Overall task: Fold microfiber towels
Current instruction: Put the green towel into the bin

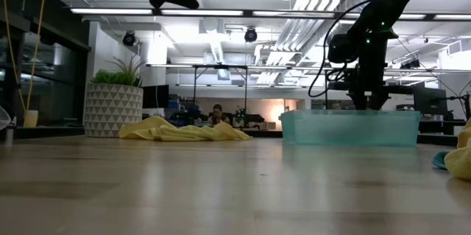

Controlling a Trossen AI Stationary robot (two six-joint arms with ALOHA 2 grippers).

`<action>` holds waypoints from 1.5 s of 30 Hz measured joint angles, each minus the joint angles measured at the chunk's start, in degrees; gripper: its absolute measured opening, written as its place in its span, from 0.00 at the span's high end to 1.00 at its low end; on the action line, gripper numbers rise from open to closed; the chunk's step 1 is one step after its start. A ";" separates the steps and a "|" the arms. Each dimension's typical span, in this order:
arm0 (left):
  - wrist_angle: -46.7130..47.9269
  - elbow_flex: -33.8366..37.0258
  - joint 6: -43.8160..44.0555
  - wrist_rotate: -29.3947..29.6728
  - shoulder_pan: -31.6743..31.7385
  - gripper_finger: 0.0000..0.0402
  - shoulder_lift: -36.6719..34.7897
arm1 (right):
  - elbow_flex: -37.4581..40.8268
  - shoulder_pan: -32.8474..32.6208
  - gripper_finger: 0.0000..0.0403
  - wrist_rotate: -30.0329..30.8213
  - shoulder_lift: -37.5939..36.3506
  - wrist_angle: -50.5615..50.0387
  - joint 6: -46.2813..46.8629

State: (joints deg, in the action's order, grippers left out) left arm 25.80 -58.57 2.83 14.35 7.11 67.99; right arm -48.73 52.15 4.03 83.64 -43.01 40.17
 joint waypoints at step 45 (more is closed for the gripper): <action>0.09 -0.02 0.18 0.39 -0.02 0.99 0.00 | -5.16 -11.04 0.98 -10.03 10.62 5.98 -5.56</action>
State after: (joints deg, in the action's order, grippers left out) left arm 25.89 -58.59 3.01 14.74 7.09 67.99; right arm -53.89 41.11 -6.00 94.26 -37.03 34.61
